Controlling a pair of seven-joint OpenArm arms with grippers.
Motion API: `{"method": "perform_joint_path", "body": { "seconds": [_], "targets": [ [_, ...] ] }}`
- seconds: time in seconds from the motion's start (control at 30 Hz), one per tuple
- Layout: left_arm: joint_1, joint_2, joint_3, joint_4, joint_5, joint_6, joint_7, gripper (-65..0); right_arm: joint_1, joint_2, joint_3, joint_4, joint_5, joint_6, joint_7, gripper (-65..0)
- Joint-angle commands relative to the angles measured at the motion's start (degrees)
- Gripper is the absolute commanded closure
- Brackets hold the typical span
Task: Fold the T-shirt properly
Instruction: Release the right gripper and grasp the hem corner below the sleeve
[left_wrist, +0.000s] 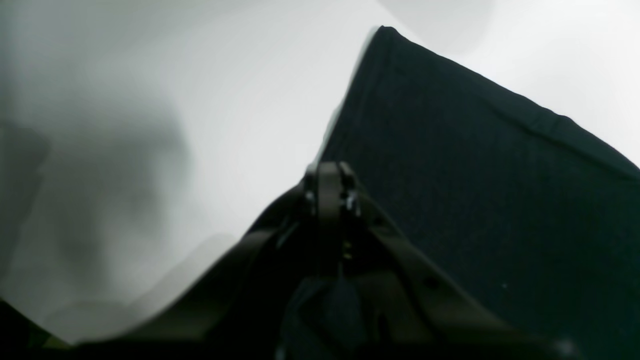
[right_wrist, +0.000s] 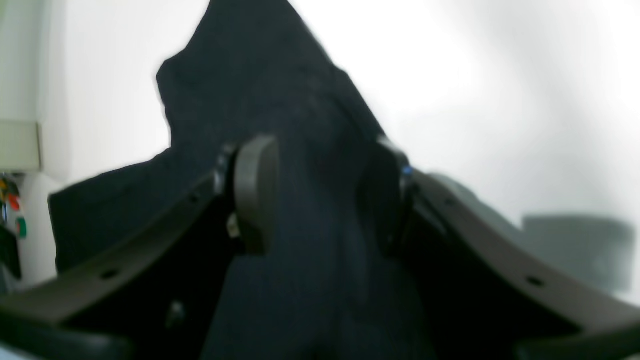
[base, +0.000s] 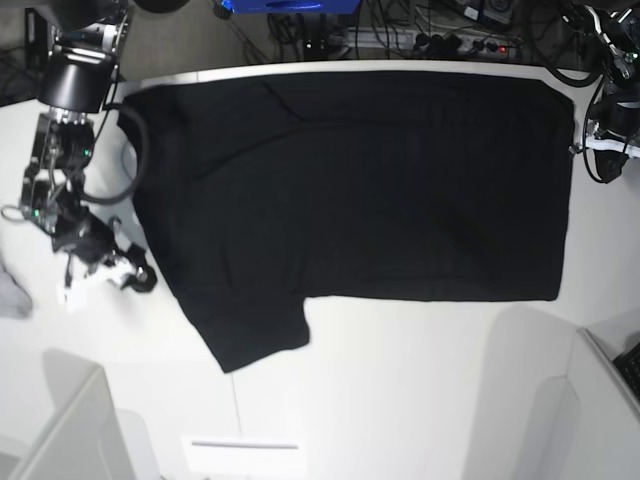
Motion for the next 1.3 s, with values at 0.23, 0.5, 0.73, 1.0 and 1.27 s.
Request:
{"method": "perform_joint_path", "body": {
  "seconds": [0.23, 0.5, 0.73, 1.0, 1.27],
  "targets": [
    [0.6, -0.8, -0.5, 0.4, -0.8, 0.0, -1.1, 0.0, 7.1, 0.9, -5.6, -7.8, 1.0, 0.4, 6.1, -29.0],
    [0.6, -0.7, -0.6, 0.0, -0.7, 0.1, -1.1, 0.0, 13.2, 1.7, -13.8, -17.8, 1.0, 0.5, 11.8, -32.6],
    [0.4, -0.5, -0.6, 0.0, 3.2, 0.1, -1.1, 0.0, 21.5, 2.9, -24.6, -31.3, 1.0, 0.5, 20.1, -37.4],
    [-0.1, -0.4, -0.5, 0.1, 9.5, 0.1, -1.2, 0.0, 32.1, 2.0, -38.0, -49.9, 1.1, 6.8, 28.2, -40.5],
    [-0.2, -0.4, -0.4, 0.0, 9.7, 0.1, -1.2, 0.0, 33.7, -0.5, -39.9, -53.0, 1.0, 9.7, 28.3, -40.4]
  ]
}}
